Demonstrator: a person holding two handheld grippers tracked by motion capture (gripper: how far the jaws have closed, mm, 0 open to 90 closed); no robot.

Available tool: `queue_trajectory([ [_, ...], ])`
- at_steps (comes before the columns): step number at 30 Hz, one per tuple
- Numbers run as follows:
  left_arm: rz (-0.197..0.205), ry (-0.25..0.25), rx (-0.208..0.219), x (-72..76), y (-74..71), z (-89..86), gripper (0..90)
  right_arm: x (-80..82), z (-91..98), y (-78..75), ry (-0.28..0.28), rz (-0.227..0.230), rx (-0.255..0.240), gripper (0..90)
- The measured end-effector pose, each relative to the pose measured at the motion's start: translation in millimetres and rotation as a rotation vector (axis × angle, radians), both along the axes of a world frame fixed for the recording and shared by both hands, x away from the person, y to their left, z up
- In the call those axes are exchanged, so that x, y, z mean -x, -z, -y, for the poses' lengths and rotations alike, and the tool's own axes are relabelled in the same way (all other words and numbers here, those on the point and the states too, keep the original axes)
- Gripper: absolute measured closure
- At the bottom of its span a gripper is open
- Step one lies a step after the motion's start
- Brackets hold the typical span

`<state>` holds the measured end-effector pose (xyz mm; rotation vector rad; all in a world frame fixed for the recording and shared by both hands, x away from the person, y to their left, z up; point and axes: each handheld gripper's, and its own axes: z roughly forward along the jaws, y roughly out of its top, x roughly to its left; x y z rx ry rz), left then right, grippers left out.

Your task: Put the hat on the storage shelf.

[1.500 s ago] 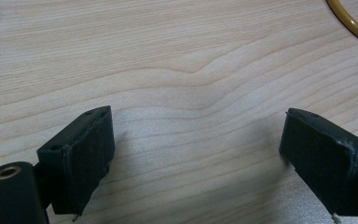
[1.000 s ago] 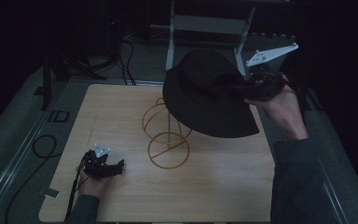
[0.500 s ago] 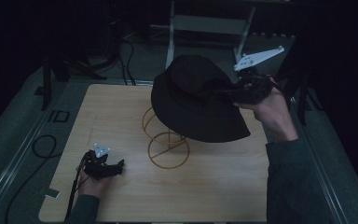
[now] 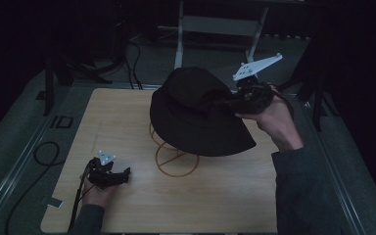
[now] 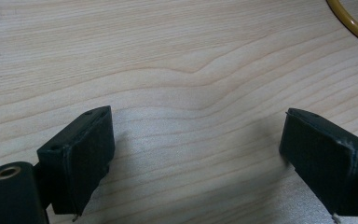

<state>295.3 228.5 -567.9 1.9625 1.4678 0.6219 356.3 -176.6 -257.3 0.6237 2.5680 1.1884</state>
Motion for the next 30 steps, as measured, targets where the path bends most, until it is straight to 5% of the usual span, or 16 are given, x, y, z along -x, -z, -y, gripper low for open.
queue_trajectory([
  [18,-0.001,0.000,0.000,0.0,-0.1,0.0,10.6,-4.1,-25.4,26.2,-0.100,-0.073,0.008,86.4],
  [30,0.000,-0.001,0.001,-0.1,-0.1,0.1,10.6,-10.0,-43.6,45.1,-0.118,-0.122,0.077,80.8],
])
